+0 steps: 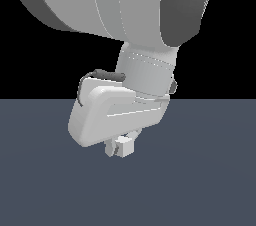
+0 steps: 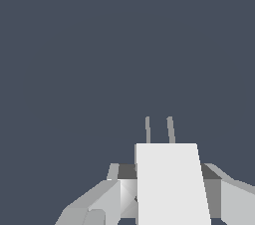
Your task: Plug the charger into the wall socket.
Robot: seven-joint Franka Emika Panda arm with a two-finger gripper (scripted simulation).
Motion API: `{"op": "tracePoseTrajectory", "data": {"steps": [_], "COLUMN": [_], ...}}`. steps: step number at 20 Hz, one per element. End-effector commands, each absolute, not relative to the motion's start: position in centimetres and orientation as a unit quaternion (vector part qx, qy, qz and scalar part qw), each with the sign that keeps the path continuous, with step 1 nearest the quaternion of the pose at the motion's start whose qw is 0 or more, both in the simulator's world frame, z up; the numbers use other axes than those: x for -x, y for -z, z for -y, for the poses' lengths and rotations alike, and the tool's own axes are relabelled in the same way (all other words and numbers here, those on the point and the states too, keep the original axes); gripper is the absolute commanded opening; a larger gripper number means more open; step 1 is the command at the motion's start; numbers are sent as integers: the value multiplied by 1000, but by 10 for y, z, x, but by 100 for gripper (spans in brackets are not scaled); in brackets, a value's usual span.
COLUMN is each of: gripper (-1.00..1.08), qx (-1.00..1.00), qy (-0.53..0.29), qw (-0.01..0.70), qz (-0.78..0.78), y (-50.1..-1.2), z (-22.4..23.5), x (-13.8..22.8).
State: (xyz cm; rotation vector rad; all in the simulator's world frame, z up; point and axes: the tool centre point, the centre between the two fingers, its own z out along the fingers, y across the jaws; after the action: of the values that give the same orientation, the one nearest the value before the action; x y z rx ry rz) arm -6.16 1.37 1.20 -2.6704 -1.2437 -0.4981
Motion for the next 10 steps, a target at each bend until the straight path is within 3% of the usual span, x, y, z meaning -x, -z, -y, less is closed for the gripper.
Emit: {"op": "tracePoseTrajectory", "data": {"steps": [1, 10], "gripper": [-100, -100], "qx": [892, 899], "qy": [166, 168], "qw": [77, 74], "qz": [414, 399], "y": [-11, -16], "z": [-13, -16], "x": [62, 58]}}
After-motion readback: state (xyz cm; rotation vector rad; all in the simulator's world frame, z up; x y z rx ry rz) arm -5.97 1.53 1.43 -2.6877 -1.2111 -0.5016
